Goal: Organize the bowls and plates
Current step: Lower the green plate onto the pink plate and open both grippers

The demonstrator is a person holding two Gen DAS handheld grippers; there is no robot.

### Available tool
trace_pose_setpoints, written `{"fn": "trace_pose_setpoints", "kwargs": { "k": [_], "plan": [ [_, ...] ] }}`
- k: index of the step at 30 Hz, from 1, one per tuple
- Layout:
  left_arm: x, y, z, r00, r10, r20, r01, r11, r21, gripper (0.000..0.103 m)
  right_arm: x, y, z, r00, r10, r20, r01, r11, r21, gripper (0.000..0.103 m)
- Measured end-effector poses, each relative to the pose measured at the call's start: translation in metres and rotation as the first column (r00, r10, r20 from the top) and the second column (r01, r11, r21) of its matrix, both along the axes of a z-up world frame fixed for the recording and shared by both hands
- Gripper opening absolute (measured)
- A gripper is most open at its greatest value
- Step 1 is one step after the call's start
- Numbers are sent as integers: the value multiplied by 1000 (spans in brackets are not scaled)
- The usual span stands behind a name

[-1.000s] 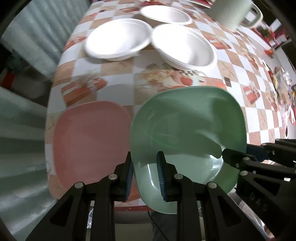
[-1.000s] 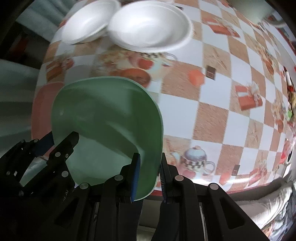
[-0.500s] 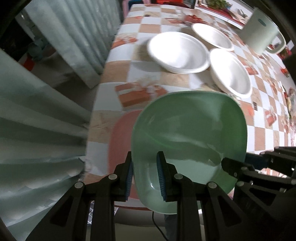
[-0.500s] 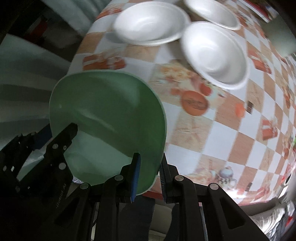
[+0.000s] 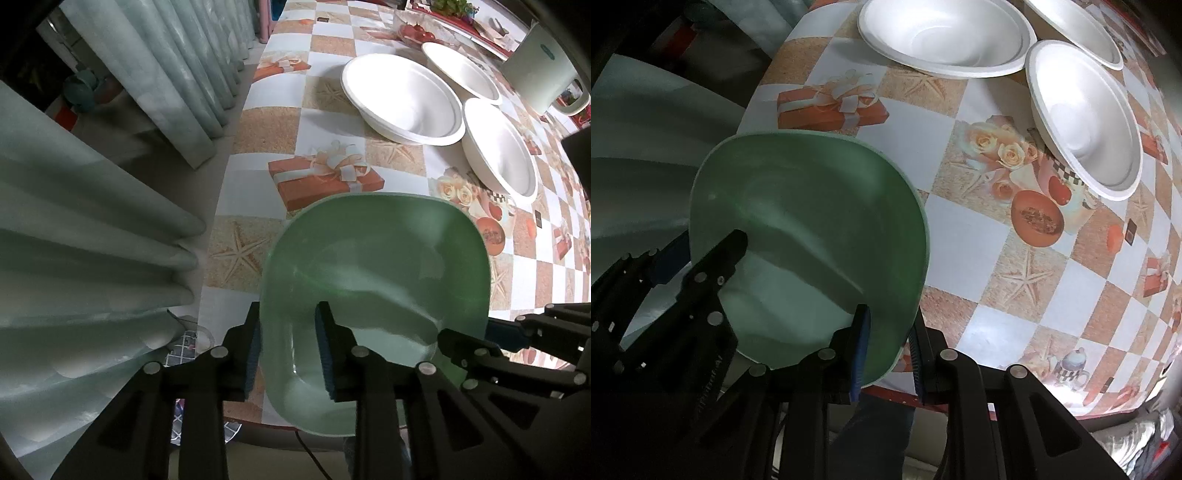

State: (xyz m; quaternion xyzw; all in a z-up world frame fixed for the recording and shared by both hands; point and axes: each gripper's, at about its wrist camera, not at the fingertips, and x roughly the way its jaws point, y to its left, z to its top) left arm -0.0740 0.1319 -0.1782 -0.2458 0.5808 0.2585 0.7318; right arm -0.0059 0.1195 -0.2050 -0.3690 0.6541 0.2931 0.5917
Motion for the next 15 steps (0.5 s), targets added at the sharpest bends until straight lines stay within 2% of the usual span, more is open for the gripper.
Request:
{"fn": "trace_pose_setpoints", "kwargs": {
  "k": [4,6,10,12,13,14,15],
  "plan": [
    [0,0,-1,1000,4,9,-3,1000,-6,55,7,-7,4,1000,6,-9,-6,1000,9,22],
    [0,-1,2,1000,2,11,-3,1000,19,61,9,-8,7,1000,12,-2,-12,1000,8,22],
    [-1,0,7,999,-8,37,8,1000,-4,73,13,-15,19,1000,13,7,-13,1000,12,24],
    [-1,0,7,1000,-10,16,10,1000,-3,74,19,-19,27,1000,3,5,-3,1000,17,43],
    [-1,1,7,1000,-2,0,2,1000,4,74,23,-23,31,1000,-6,16,5,1000,20,62],
    [-2,3,8,1000,14,-10,-14,1000,5,76,23,-18,35,1000,-14,21,13,1000,28,73],
    [-4,5,8,1000,25,-3,-25,1000,-5,81,25,-20,38,1000,-24,19,23,999,41,76]
  ]
}}
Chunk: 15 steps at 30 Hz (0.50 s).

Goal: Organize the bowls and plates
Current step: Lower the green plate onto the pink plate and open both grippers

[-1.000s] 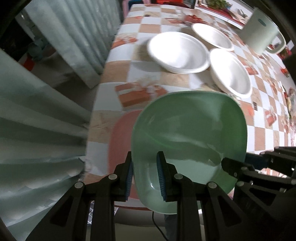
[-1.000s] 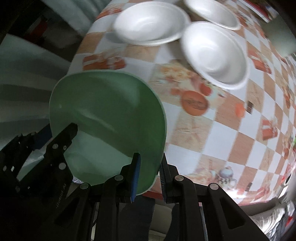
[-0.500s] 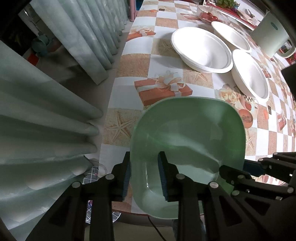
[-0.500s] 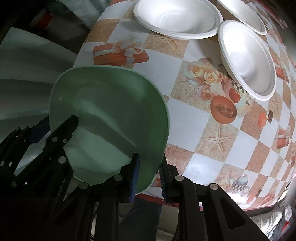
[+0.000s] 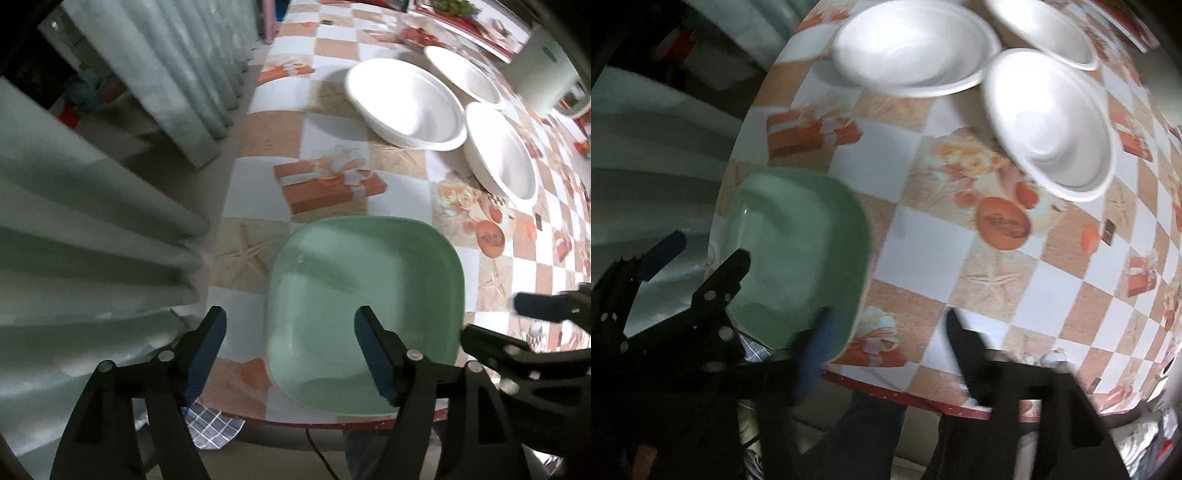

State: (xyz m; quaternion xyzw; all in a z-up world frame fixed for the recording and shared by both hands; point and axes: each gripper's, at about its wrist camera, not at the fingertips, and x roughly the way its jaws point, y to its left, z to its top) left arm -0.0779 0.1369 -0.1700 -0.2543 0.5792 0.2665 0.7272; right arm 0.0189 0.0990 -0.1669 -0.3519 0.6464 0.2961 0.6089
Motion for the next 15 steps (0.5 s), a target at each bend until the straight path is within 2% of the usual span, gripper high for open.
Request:
{"fn": "trace_pose_setpoints", "kwargs": {
  "k": [2,3,4,9,11,15],
  "plan": [
    [-3,3,4,1000,20,18,-20,1000,-14,85,9,-7,9,1000,-26,-13,26,999,23,82],
    [-4,3,6,999,28,22,-27,1000,-9,89,13,-11,13,999,-36,-15,37,999,27,89],
    [-5,4,9,999,37,27,-36,999,-4,93,17,-14,16,999,-44,-15,44,999,26,103],
    [-2,7,25,992,73,103,-68,996,-50,103,32,-53,27,992,-125,4,124,992,36,103],
    [6,5,35,988,60,141,-51,996,-67,103,45,-70,31,981,-196,-6,196,980,45,103],
    [38,-5,59,978,-24,206,41,996,-79,103,73,-101,45,944,-331,12,329,941,76,103]
  ]
}}
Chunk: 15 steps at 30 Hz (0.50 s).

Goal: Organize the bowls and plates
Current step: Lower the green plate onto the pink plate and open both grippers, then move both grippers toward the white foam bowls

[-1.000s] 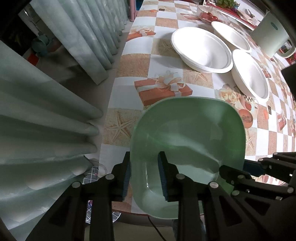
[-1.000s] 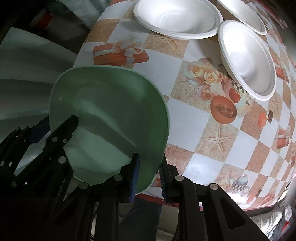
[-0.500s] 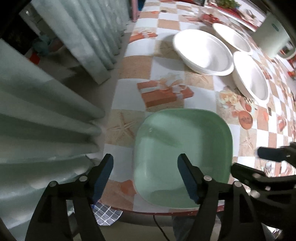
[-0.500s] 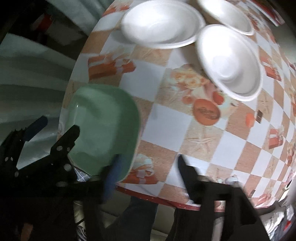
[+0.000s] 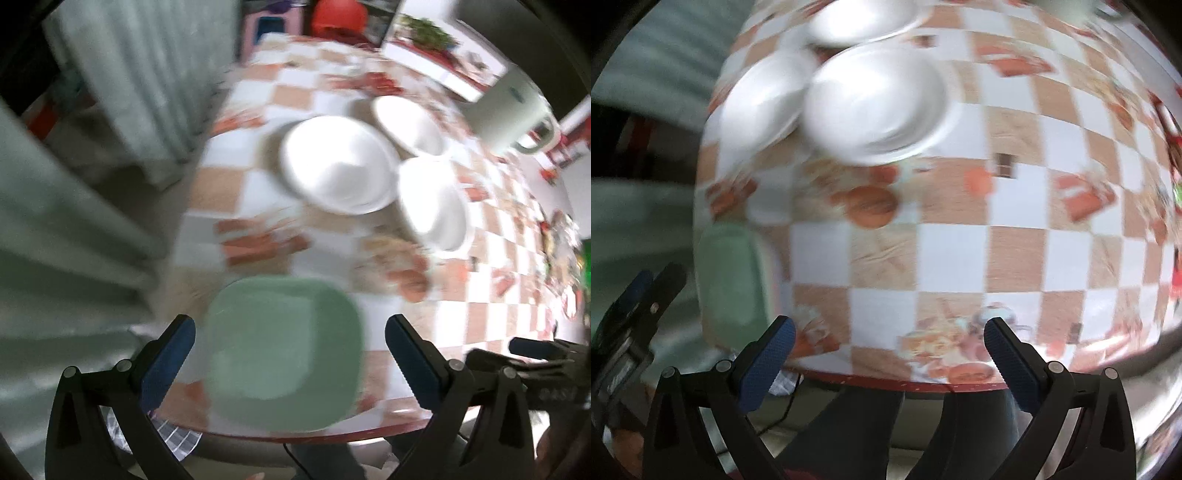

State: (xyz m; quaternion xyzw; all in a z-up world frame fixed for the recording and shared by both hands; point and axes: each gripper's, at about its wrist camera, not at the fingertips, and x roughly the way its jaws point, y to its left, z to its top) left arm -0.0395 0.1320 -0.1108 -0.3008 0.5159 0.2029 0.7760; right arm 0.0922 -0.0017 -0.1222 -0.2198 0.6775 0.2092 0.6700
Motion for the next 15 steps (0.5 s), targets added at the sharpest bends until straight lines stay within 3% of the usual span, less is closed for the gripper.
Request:
{"fn": "trace_pose_setpoints", "kwargs": {
  "k": [7,13,14,15],
  "plan": [
    [59,-22,20,998,-56,29,57,997,-56,103,38,-25,14,997,-66,48,66,998,7,103],
    [95,-31,12,999,-21,-48,20,999,-28,103,78,-25,10,996,-61,60,61,998,-12,103],
    [99,-32,9,994,-90,-64,84,992,-95,103,87,-23,9,997,-56,58,57,998,-12,103],
    [103,-33,6,994,-78,-77,70,992,-105,103,94,-22,7,997,-53,59,53,999,-11,103]
  ]
}}
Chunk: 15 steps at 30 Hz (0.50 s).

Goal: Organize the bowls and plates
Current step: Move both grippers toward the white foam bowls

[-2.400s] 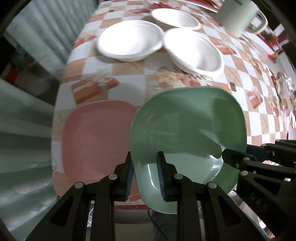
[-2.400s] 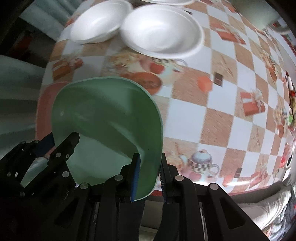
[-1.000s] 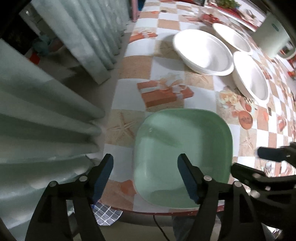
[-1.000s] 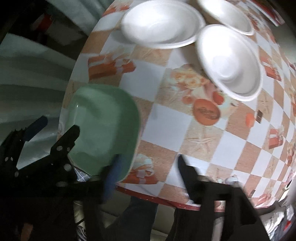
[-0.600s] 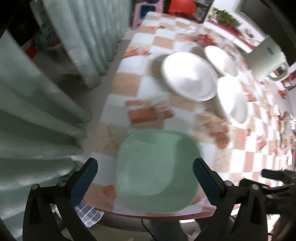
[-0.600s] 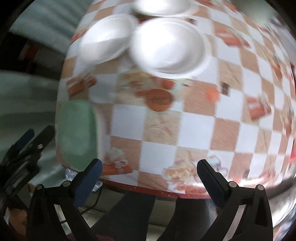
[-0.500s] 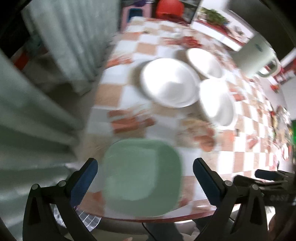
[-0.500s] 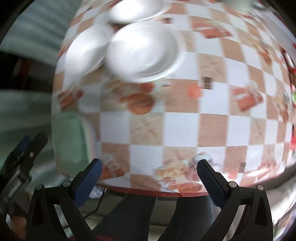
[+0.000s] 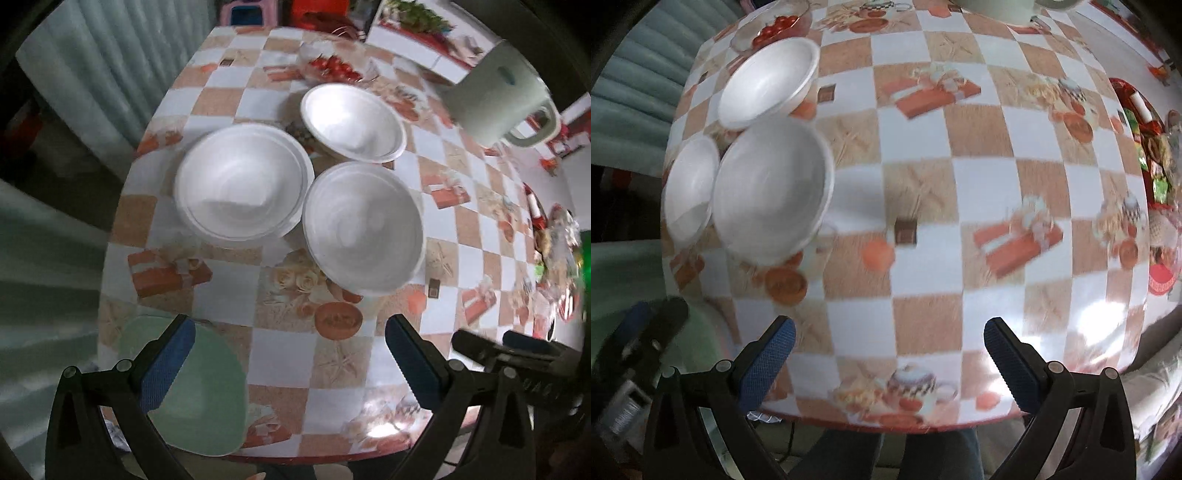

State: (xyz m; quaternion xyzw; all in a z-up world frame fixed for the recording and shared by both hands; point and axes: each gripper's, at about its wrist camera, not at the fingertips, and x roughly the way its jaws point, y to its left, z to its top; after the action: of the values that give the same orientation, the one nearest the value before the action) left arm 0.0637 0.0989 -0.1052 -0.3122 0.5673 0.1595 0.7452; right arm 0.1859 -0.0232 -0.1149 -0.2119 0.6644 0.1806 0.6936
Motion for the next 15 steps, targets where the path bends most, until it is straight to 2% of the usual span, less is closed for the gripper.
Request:
{"fn": "trace_pose_setpoints", "kwargs": {
  "k": [5,11,15],
  "plan": [
    [24,-1,-22,991,103,-86,-104,995,-8,103,39,25,-8,998,61,-10,-61,998,2,103],
    [42,4,-40,956,241,-170,-245,970,-4,103,70,67,-23,984,177,-28,-177,984,-3,103],
    [51,7,-47,938,287,-194,-296,955,-23,103,79,90,-32,968,250,-36,-251,968,-12,103]
  ]
}}
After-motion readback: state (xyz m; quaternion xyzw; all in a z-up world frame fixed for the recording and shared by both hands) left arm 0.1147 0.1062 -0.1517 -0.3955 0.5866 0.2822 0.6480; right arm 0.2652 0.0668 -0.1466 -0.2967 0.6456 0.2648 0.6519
